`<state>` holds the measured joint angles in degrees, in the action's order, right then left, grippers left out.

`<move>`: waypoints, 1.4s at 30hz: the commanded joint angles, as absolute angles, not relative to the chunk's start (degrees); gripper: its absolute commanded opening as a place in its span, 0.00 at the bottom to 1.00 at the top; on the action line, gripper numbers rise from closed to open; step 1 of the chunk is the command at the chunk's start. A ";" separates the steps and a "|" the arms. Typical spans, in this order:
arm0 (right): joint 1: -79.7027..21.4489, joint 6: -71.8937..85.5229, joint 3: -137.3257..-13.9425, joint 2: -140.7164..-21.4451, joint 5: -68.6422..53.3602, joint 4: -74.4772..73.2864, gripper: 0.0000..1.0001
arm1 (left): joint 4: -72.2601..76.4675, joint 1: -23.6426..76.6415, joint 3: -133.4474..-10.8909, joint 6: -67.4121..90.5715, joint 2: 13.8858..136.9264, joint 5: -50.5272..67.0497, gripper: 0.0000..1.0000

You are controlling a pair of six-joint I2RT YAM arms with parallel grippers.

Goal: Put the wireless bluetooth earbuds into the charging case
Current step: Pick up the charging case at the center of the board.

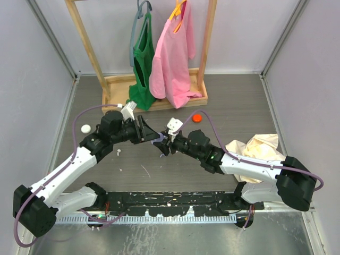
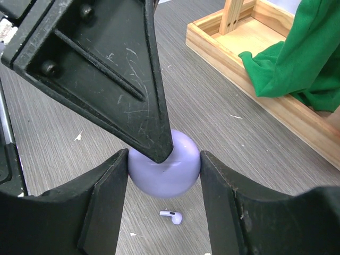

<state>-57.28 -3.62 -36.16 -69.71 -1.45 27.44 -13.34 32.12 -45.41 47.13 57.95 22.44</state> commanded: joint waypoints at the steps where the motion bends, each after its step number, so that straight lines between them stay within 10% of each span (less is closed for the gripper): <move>1: -57.55 -4.45 -36.62 -68.24 -2.67 32.64 0.54 | -8.99 32.09 -45.00 46.66 57.77 24.35 0.45; 13: -57.50 -5.35 -37.06 -68.98 -3.03 33.00 0.57 | -9.08 32.08 -45.34 44.85 57.50 24.47 0.26; 26: -56.26 -4.68 -41.52 -69.65 -8.57 23.95 0.83 | -17.87 32.08 -51.01 32.19 56.06 24.09 0.12; 42: -37.49 8.26 -35.44 -65.97 -41.63 32.01 0.85 | -30.56 32.08 -62.56 7.97 61.30 35.23 0.11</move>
<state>-40.21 4.12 -36.86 -67.75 -28.67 24.71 -27.44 32.14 -57.49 16.38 59.18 28.99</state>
